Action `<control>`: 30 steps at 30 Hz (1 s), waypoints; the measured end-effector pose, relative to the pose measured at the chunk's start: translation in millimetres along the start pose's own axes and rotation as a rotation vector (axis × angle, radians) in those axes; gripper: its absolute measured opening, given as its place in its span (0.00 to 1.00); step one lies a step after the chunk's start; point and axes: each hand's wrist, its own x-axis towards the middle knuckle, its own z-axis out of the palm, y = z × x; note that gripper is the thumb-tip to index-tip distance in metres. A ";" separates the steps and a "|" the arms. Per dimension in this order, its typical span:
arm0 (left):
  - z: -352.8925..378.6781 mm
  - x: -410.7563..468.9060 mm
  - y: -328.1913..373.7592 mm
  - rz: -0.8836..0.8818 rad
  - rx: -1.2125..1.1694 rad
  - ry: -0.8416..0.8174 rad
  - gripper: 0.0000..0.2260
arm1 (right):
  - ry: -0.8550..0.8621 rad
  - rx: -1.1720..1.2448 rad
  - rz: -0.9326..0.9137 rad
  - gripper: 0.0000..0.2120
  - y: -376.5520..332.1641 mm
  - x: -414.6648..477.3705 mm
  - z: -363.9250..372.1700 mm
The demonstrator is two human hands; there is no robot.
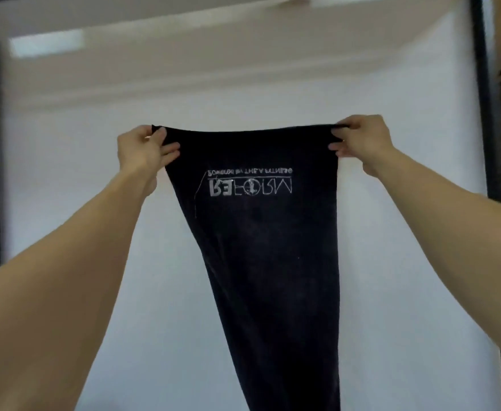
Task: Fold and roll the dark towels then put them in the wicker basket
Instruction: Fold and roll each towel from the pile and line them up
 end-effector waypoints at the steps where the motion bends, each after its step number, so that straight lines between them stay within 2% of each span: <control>1: 4.3 2.9 4.4 0.025 -0.016 -0.004 0.07 | 0.024 0.065 -0.015 0.03 -6.1 6.3 -0.1; 3: 8.6 5.9 13.9 0.047 -0.043 -0.016 0.04 | 0.055 0.143 -0.044 0.04 -14.1 14.0 -1.5; 8: -0.4 -6.5 40.1 0.113 -0.060 -0.047 0.06 | 0.034 0.216 -0.101 0.05 -24.9 -1.6 -13.1; 14: -34.5 -50.9 79.4 0.182 -0.107 -0.035 0.04 | -0.017 0.138 -0.165 0.06 -67.5 -80.4 -39.8; 17: -64.1 -79.0 99.6 0.196 -0.084 -0.029 0.06 | -0.022 0.136 -0.193 0.08 -97.4 -132.4 -52.4; 20: -97.9 -111.2 113.7 0.167 0.038 0.009 0.02 | -0.042 0.132 -0.129 0.06 -119.4 -190.4 -56.4; 24: -141.0 -164.7 121.7 0.212 0.176 -0.032 0.08 | -0.049 0.070 -0.033 0.02 -136.4 -248.7 -57.0; 30: -182.7 -207.0 92.8 -0.015 0.266 -0.105 0.09 | -0.082 0.003 0.219 0.05 -122.2 -296.6 -64.1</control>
